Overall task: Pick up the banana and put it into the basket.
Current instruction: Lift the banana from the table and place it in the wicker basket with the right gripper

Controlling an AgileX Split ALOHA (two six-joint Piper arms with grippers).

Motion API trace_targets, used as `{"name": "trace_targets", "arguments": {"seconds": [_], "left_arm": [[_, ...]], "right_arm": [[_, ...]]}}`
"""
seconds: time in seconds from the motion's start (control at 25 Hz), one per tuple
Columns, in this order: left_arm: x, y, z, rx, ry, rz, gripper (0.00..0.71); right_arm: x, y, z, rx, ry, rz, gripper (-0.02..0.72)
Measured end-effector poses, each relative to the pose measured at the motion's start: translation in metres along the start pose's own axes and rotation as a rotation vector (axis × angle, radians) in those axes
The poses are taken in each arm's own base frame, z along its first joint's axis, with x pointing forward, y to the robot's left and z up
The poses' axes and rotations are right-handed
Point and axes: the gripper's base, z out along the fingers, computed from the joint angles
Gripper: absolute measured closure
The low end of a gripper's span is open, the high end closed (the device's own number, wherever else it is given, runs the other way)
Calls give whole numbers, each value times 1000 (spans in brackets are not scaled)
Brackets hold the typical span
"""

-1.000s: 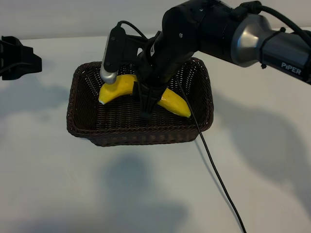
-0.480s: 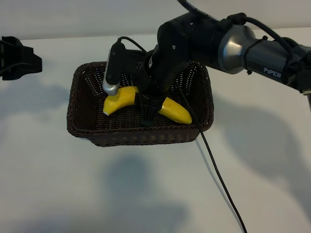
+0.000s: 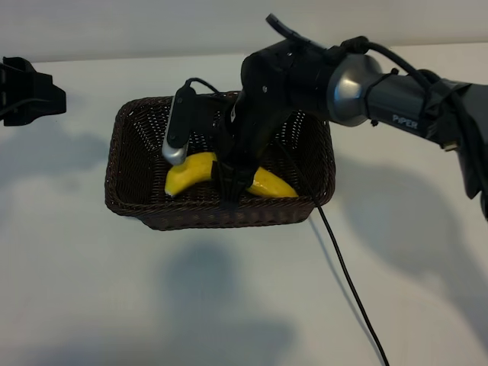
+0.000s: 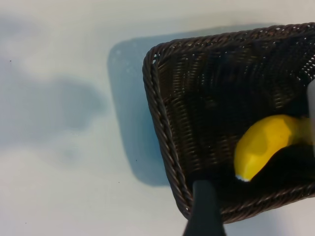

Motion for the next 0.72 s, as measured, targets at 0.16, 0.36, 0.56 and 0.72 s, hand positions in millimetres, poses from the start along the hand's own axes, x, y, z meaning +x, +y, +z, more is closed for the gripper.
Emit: {"name": "trace_targets", "arguments": {"seconds": [0.16,0.36,0.56,0.72], "left_arm": [[0,0,0,0,0,0,147],[0,0,0,-1,0,1,147],[0,0,0,-1,0,1,147],[0,0,0,-1,0,1,147]], "right_arm": [[-1,3,3,-4,6,-13,304],[-1,3,3,-2,6,-7,304],[-1,3,3,2,11,-2,304],[-1,3,3,-1,15,8,251]]}}
